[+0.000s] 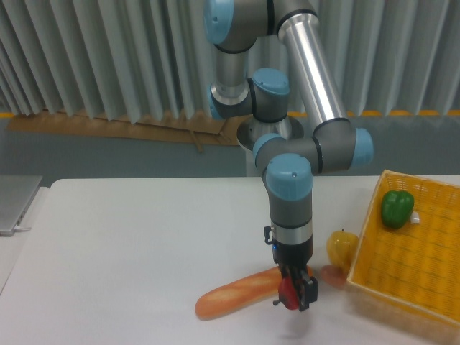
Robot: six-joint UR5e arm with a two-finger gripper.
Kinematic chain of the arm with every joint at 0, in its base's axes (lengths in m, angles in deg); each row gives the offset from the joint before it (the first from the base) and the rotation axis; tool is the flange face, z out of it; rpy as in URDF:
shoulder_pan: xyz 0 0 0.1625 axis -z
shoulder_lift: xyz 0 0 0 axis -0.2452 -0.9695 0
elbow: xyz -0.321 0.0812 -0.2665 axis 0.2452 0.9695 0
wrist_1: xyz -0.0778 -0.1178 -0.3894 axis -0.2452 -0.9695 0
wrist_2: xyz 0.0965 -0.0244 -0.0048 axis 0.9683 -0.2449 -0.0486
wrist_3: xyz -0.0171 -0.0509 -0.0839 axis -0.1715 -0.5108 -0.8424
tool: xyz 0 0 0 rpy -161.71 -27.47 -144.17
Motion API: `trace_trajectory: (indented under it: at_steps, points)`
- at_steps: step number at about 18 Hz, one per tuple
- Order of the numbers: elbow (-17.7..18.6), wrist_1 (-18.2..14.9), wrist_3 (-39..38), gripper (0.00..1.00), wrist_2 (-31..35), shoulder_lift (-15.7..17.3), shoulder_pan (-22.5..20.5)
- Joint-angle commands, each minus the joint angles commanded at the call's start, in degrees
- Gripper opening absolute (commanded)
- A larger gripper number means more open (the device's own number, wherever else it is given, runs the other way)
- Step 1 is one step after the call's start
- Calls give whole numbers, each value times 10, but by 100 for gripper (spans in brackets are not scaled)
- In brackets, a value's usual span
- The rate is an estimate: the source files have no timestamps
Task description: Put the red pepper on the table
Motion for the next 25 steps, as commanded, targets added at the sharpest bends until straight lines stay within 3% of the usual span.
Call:
trace_trajectory:
  at_steps: [7, 11, 23, 24, 25]
  points:
    - [-3, 5, 0, 50, 77, -30, 5]
    - [24, 2, -25, 52, 77, -31, 13]
    - [27, 4, -29, 51, 69, -50, 20]
    - [28, 4, -29, 61, 69, -48, 20]
    - [28, 4, -27, 94, 69, -47, 20]
